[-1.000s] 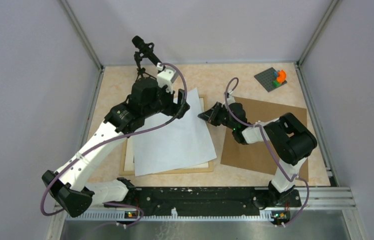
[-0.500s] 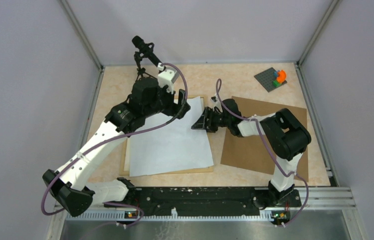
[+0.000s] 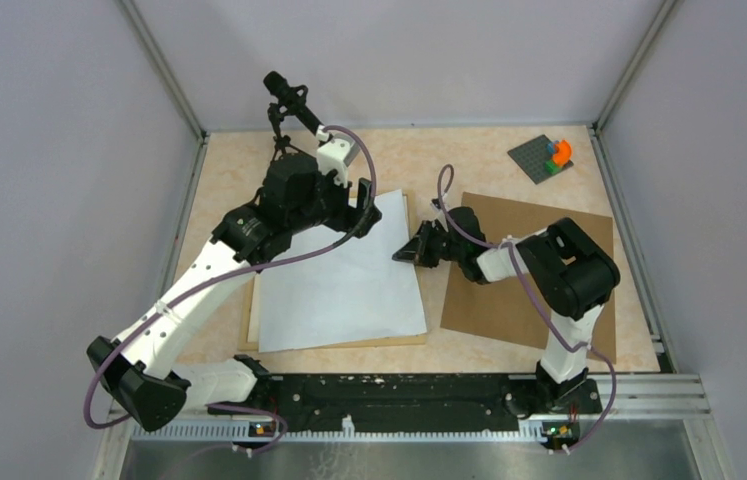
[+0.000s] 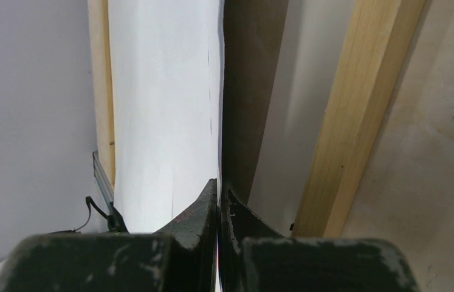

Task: Put the photo into the frame
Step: Turn over the photo from the photo frame.

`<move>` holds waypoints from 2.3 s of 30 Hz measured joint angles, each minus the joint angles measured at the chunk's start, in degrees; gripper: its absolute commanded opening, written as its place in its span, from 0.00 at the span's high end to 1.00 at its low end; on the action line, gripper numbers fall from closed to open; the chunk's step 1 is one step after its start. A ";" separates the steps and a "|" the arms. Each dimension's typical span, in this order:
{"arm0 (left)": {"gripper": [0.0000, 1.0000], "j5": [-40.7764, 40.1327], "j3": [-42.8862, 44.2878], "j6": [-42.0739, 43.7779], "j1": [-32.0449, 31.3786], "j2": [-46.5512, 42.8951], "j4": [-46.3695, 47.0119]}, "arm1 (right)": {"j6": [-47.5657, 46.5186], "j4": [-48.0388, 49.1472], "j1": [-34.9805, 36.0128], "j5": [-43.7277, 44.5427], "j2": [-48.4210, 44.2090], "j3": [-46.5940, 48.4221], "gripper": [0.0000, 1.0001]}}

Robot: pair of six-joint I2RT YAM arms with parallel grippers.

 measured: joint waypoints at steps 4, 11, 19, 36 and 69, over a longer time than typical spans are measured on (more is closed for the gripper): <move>0.16 0.28 0.00 0.02 0.07 0.13 0.11 | 1.73 5.64 0.15 0.11 -0.66 -2.56 1.00; 0.16 0.63 0.00 0.02 0.15 0.57 0.24 | 3.37 12.28 0.33 0.52 -4.24 -2.91 1.00; 0.16 0.63 0.00 0.02 0.20 0.55 0.24 | 4.74 14.73 1.44 2.54 -4.46 -2.95 1.00; 0.16 0.61 -0.15 0.04 0.68 0.52 0.24 | 9.70 20.41 4.42 10.19 -12.81 -7.56 1.00; 0.16 0.72 -0.33 0.44 1.40 -0.17 0.22 | 0.83 -3.17 6.99 1.70 -5.18 1.20 0.67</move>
